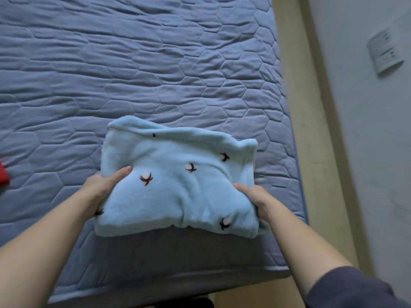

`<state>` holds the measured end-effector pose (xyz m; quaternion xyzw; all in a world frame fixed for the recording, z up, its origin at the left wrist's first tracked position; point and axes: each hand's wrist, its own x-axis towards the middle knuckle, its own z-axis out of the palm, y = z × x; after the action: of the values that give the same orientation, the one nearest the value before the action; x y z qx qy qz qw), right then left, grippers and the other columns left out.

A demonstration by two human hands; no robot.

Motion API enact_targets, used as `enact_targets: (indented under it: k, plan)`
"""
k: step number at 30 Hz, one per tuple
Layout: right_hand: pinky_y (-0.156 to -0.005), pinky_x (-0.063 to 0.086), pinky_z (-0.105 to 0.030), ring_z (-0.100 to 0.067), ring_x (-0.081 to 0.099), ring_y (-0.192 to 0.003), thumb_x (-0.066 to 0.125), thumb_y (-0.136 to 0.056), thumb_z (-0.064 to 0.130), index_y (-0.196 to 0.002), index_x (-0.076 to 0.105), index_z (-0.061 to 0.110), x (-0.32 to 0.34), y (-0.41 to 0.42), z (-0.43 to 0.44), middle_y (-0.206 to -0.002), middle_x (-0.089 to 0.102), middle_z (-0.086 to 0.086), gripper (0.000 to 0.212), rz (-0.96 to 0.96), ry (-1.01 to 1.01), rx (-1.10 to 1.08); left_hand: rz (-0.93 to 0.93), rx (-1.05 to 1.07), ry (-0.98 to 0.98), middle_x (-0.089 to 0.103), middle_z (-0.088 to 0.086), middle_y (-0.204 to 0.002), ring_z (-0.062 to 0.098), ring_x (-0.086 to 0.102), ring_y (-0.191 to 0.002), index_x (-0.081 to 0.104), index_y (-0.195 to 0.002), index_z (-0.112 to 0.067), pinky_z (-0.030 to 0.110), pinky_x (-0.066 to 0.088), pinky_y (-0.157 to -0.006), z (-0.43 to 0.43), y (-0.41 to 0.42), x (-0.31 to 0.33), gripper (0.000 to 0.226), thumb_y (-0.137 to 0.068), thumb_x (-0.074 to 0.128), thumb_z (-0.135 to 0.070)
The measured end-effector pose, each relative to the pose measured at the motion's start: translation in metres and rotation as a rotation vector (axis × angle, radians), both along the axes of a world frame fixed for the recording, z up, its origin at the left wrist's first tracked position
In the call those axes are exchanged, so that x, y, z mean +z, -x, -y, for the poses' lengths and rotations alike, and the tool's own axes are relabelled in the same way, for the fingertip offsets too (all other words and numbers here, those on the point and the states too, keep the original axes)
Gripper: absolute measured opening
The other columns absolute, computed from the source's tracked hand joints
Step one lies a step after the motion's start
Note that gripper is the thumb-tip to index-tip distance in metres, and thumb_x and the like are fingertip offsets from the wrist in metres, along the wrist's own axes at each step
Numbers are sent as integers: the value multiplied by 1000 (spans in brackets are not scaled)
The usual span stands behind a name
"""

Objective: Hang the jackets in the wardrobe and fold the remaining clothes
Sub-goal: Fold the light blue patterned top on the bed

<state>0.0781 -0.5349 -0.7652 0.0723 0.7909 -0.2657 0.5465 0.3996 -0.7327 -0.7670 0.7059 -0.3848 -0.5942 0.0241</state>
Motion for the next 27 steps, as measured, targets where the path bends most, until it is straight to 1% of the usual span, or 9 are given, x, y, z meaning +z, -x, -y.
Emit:
enact_targets:
  k: [2,5,10,13,15,18,20,23,27]
  plan:
    - [-75,57,-38,-28,71,-89,79,-74,23,-112,68,6,25,4,-6,-98,74,-11,43,74,51,20,0,32,37,71,2,-80,22,68,-74,68,-92,-14,27,49,-57,-6,3,19,48,-63,81,-50]
    - [-58,56,-28,-23,73,-80,76,-77,22,-104,69,11,81,3,-15,-92,75,-8,30,107,110,74,-76,59,-5,73,4,-81,22,70,-75,68,-87,-14,27,49,-56,-18,-2,71,38,-68,81,-44]
    - [-74,56,-34,-25,71,-93,71,-83,20,-112,66,14,190,-12,-35,-104,73,-9,31,162,180,155,-178,165,-31,74,11,-88,27,71,-80,69,-101,-9,34,55,-68,-57,-38,189,37,-74,78,-33]
    - [-72,55,-32,-23,71,-89,68,-84,15,-114,65,13,261,-28,-42,-100,74,-6,31,145,252,227,-186,246,33,71,15,-103,30,69,-92,65,-111,-8,44,55,-85,-97,-69,263,41,-77,76,-28]
    - [-66,56,-30,-21,72,-84,66,-84,12,-113,65,12,300,-42,-42,-99,74,-7,29,142,320,280,-183,342,104,69,15,-109,30,67,-96,62,-117,-9,47,53,-89,-130,-91,308,44,-78,76,-26]
    - [-63,56,-30,-21,71,-76,61,-86,9,-107,66,11,352,-66,-35,-91,75,-8,22,200,418,406,-218,563,218,70,14,-105,24,71,-84,66,-108,-12,43,56,-80,-190,-125,367,31,-79,74,-21]
    - [-60,57,-31,-23,71,-72,59,-87,9,-102,67,10,384,-86,-30,-86,74,-11,17,292,474,501,-202,712,291,71,14,-103,26,71,-84,66,-107,-9,44,56,-80,-236,-146,405,32,-79,74,-22]
    - [-68,59,-38,-29,71,-82,64,-85,17,-107,67,8,432,-126,-27,-97,73,-17,24,391,560,711,-174,910,419,74,11,-96,28,72,-84,68,-104,-11,40,59,-71,-313,-174,456,29,-78,75,-24]
    - [-62,57,-35,-29,72,-83,68,-83,22,-105,68,11,491,-194,-36,-97,74,-15,24,465,636,1017,-104,1157,567,74,12,-91,27,72,-77,68,-100,-11,31,56,-61,-420,-200,511,27,-76,75,-22]
